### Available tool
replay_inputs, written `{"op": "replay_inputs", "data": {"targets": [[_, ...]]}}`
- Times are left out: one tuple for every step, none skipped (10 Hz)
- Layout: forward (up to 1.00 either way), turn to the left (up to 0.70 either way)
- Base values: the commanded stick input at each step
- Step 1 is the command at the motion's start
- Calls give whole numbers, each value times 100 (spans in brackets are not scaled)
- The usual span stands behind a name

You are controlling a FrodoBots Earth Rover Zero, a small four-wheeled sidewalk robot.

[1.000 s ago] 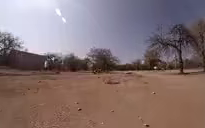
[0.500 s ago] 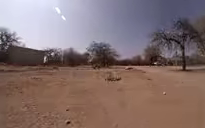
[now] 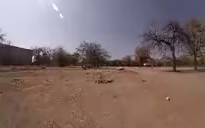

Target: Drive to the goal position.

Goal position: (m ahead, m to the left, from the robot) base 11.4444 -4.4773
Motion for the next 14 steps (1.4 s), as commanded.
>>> {"op": "replay_inputs", "data": {"targets": [[100, -10], [100, -5], [100, -9], [100, -23], [100, -36], [100, -38], [100, -40], [100, -40], [100, -40], [100, -40], [100, -40], [100, -40], [100, -40], [100, -40]]}}
